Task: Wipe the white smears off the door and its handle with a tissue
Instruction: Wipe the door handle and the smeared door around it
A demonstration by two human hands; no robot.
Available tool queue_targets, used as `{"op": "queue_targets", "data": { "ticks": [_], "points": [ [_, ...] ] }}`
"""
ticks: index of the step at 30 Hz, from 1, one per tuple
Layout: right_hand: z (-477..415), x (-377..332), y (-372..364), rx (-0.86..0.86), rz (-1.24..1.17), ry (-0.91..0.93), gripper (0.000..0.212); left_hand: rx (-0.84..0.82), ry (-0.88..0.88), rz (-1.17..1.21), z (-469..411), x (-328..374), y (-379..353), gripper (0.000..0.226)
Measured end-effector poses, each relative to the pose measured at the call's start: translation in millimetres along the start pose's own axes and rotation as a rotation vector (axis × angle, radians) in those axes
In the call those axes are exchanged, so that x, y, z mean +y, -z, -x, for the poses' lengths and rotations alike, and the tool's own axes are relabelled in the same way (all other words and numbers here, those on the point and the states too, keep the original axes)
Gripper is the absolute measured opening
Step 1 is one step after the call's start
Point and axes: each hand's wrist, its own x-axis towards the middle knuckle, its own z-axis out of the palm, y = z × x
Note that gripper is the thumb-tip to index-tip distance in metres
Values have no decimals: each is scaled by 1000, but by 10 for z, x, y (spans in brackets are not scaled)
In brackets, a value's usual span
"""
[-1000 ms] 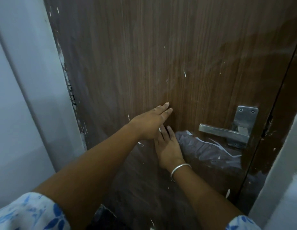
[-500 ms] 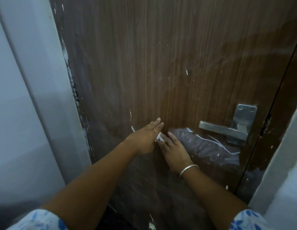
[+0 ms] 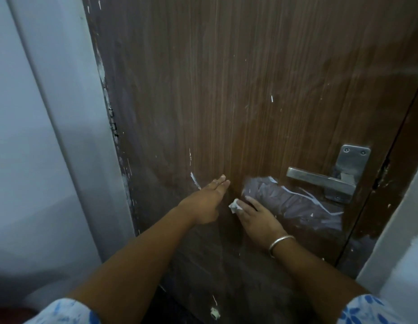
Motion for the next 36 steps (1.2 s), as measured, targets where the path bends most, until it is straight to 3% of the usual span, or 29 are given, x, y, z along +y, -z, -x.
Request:
{"op": "queue_targets", "data": {
  "ticks": [3,5,7,12,17,19,22,24,29,32,34,36],
  "points": [
    [7,152,74,79,-37,-143,56,5,7,1,51,-61,37,76],
    [-3,241,166,73,-61,-231,68,5,21,10,68,-60,30,76],
    [29,215,167,19,-74,-210,77,-8,25,13,76,-18,-9,76],
    [155,184,119,-5,-6,-77,68,-8,-12,9,28,83,-50,75],
    [108,393,290,61,22,-330,87,-6,-11,31,-2,147,-57,77],
    [107,297,227,5,8,-298,93,-16,-13,33,13,187,-77,78],
    [189,139,79,-101,94,-81,77,-21,-19,25,49,205,-74,78],
    [231,196,90,-76,153,-54,75,-31,-14,20,74,210,-53,79],
    [143,396,267,45,58,-363,97,-18,-8,28,107,266,-2,76],
    [229,251,123,-47,-4,-222,106,-37,-9,43,144,335,0,74],
    [366,125,3,-165,93,-34,103,-33,-17,42,165,365,2,74],
    [447,115,-36,-207,187,11,99,-28,-13,34,181,373,-3,73]
  ]
}}
